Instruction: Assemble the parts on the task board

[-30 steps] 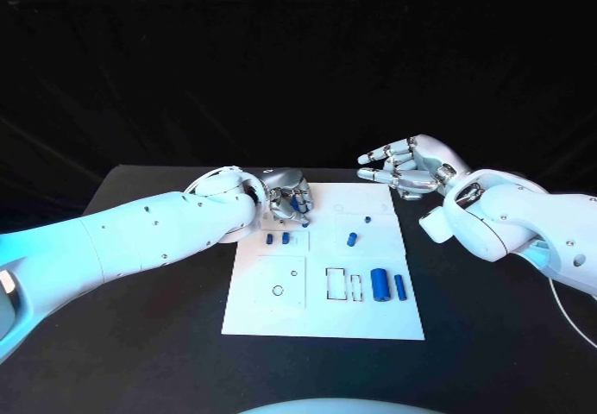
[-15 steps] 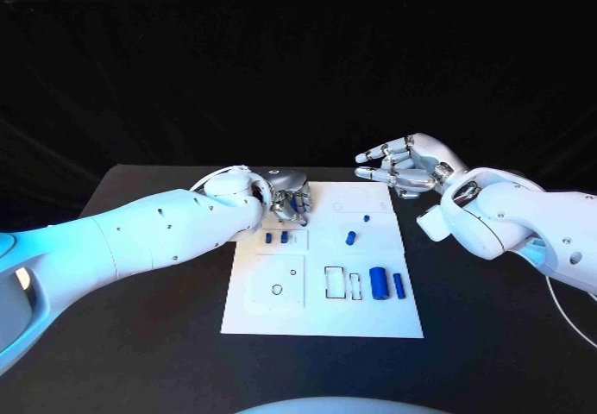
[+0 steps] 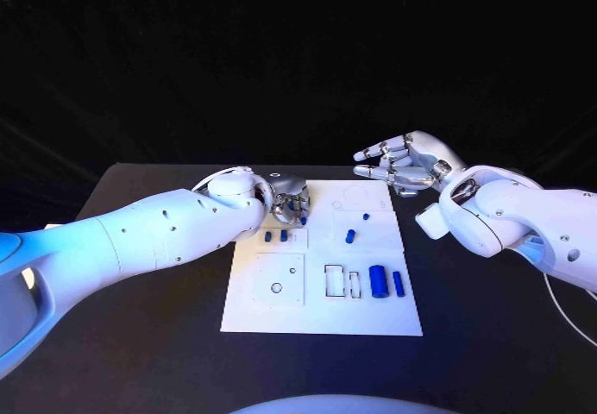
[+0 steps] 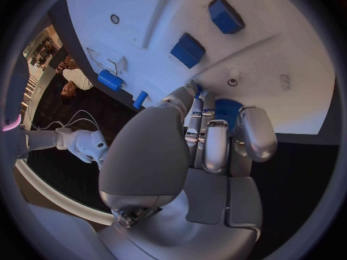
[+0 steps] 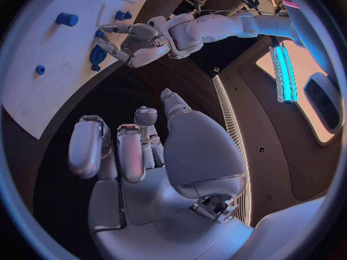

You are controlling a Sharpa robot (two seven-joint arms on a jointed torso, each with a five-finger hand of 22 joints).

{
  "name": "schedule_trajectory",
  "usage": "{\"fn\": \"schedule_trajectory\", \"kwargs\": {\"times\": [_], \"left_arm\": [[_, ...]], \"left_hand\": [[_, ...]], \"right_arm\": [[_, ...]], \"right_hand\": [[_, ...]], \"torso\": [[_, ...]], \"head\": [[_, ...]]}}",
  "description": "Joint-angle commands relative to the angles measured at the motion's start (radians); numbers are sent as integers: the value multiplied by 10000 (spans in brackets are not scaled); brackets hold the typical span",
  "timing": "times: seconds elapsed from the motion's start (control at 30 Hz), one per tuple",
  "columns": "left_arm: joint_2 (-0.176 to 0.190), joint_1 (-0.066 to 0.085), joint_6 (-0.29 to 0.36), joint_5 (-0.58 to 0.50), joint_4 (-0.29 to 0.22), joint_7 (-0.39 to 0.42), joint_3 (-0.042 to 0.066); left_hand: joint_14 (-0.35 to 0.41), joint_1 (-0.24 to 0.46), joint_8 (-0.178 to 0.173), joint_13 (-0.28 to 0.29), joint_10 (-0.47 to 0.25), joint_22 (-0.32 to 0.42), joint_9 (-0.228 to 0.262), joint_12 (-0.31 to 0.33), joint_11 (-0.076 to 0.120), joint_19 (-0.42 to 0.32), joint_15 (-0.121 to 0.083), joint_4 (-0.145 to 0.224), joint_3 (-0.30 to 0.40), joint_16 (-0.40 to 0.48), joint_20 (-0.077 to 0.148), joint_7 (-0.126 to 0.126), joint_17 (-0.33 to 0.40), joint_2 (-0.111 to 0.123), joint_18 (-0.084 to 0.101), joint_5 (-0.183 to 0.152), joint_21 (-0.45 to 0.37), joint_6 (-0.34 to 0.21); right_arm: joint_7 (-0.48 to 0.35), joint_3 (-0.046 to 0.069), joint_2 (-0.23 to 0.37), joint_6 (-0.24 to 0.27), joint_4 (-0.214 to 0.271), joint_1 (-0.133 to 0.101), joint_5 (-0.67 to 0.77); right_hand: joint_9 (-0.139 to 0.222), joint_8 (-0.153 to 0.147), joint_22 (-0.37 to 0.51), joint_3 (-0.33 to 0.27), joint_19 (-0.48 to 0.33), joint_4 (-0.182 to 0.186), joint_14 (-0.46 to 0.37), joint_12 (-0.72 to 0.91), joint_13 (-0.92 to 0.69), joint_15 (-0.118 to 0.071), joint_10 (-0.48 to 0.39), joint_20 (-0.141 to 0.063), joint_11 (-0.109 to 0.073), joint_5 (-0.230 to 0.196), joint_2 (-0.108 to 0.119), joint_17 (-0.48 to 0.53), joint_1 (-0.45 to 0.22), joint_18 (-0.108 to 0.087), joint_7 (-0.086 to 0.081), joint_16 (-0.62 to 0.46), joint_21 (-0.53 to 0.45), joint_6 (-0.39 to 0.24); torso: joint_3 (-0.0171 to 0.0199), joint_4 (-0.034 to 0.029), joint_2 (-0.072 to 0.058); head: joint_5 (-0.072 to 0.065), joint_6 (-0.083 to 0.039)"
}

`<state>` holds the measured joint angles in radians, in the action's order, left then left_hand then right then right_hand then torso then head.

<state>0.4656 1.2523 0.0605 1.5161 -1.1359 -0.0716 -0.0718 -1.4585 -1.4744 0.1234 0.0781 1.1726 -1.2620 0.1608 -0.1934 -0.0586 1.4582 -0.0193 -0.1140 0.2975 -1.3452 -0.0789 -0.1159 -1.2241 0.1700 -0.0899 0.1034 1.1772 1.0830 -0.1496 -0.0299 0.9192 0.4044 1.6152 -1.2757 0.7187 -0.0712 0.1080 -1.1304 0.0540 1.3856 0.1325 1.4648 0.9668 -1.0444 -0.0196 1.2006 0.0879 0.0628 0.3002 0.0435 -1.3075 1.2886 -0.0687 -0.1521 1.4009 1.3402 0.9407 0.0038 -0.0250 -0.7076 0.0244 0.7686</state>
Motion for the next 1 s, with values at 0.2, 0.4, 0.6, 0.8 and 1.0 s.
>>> {"fn": "schedule_trajectory", "kwargs": {"times": [0.2,0.4,0.6,0.8,1.0], "left_arm": [[-167,-45,-288,151,156,-107,4],[-247,-81,-352,143,251,-140,4],[-283,-93,-356,69,262,-117,4],[-308,-96,-393,4,252,-113,4],[-305,-96,-448,-32,278,-132,5]], "left_hand": [[-355,39,-52,-3,161,-111,-28,58,14,200,-41,72,187,-89,20,-2,-12,-81,114,-66,154,125],[-370,13,-66,-1,207,-197,-39,76,25,204,-48,114,301,-117,29,-1,-30,-136,125,-86,244,165],[-382,11,-78,0,224,-263,-46,84,26,218,-51,131,339,-141,32,-7,-57,-140,139,-95,321,170],[-387,15,-101,-2,232,-321,-58,98,24,230,-51,152,367,-143,34,-13,-47,-120,151,-106,388,154],[-394,-6,-121,0,272,-376,-70,115,27,231,-56,198,465,-147,35,-17,-32,-144,159,-106,444,174]], "right_arm": [[-86,0,-23,-136,11,7,32],[-83,0,-25,-141,13,7,33],[-81,0,-27,-147,15,8,34],[-75,0,-28,-154,19,8,35],[-66,0,-25,-170,20,8,36]], "right_hand": [[-2,56,3,-68,-41,-13,492,16,2,48,-68,1,12,46,-97,-248,-22,-187,-6,-54,-58,-62],[-2,56,3,-68,-41,-13,492,16,2,48,-68,1,12,46,-97,-248,-22,-187,-6,-54,-58,-62],[-3,59,-2,-65,-38,-10,493,47,-22,47,-50,1,12,49,-116,-254,-17,-186,-6,-51,-56,-61],[-3,59,-2,-65,-38,-10,493,47,-22,47,-50,1,12,49,-116,-254,-17,-186,-6,-51,-56,-61],[-4,64,-5,-66,-37,-9,495,56,-27,47,-45,1,11,51,-128,-258,-11,-186,-5,-49,-55,-58]], "torso": [[3,11,4],[5,1,1],[5,4,-1],[0,1,8],[1,0,10]], "head": [[5,-15],[-5,-9],[-14,-3],[-14,-3],[-18,4]]}}
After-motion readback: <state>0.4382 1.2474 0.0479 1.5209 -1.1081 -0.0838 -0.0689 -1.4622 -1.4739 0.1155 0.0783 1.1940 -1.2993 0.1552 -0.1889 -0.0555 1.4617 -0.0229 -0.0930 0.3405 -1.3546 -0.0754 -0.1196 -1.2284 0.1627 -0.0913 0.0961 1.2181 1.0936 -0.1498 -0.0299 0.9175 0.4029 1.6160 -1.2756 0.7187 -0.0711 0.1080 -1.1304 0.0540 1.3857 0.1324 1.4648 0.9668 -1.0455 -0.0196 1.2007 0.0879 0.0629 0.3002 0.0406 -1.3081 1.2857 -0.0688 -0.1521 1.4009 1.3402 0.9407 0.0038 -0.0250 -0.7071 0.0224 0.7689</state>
